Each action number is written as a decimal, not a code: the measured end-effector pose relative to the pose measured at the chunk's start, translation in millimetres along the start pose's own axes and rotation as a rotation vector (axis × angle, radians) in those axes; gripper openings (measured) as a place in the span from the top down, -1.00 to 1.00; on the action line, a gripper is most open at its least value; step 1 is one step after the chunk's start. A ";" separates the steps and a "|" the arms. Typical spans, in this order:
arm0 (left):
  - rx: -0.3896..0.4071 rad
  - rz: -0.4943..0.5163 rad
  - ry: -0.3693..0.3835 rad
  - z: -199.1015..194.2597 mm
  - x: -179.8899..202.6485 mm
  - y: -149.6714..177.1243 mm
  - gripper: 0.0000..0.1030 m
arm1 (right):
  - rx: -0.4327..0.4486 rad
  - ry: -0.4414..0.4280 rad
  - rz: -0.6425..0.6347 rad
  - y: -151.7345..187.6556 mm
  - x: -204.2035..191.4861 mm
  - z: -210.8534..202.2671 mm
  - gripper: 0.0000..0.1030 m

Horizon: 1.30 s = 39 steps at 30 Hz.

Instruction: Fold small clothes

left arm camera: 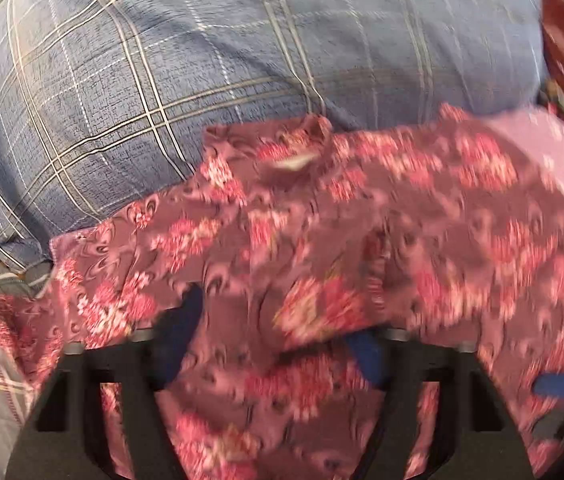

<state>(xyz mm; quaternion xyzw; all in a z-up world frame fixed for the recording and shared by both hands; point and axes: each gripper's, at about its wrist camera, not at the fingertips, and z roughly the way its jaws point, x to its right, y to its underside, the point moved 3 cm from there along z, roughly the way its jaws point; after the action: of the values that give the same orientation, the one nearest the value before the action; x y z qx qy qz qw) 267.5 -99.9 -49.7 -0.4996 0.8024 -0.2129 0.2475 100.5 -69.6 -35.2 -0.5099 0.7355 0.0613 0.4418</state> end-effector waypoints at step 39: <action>-0.012 -0.687 0.217 -54.8 -169.3 63.6 0.29 | 0.281 0.064 0.016 -74.2 -17.9 -18.2 0.43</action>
<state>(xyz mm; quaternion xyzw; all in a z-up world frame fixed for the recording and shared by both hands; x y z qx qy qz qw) 253.8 84.9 -12.8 -0.7162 0.6104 -0.3307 0.0717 151.1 -102.0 15.2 -0.4389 0.7546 -0.0551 0.4846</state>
